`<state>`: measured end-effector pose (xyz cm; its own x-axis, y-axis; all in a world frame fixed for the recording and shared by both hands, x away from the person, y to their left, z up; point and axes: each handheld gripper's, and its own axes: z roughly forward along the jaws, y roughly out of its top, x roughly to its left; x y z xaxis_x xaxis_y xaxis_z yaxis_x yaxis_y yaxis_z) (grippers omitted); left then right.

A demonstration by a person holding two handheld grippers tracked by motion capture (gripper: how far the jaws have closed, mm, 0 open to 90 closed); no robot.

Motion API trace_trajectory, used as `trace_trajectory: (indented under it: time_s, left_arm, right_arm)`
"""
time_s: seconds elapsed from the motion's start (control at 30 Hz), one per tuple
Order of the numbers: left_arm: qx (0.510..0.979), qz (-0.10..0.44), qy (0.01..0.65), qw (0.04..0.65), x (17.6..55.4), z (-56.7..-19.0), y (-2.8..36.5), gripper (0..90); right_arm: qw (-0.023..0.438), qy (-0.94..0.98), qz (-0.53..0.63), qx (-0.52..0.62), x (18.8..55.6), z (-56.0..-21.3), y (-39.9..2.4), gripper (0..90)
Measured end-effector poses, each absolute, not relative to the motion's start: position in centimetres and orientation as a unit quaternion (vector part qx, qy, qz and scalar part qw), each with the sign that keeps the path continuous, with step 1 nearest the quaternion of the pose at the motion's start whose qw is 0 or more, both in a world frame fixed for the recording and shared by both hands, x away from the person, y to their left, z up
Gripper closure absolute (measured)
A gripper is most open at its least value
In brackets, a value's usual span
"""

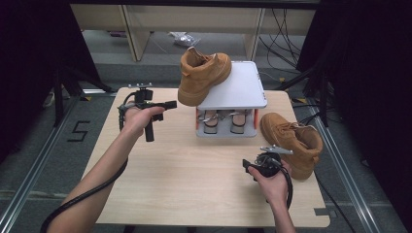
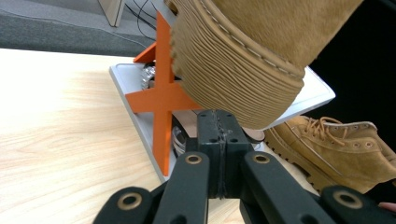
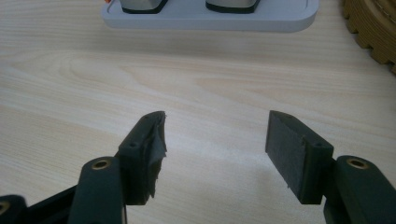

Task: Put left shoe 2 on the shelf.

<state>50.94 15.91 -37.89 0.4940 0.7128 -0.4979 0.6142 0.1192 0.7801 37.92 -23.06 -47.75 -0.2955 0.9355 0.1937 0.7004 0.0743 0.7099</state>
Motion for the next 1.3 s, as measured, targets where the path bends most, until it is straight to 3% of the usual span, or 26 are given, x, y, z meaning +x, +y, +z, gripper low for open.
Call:
trace_trajectory:
  time_s: [1.3]
  left_arm:
    - [0.683,0.038,0.487,0.542,51.5,-36.4,10.6,90.0]
  right_arm:
    - [0.161,0.715,0.365,0.573,37.9,-47.6,-23.2,38.8]
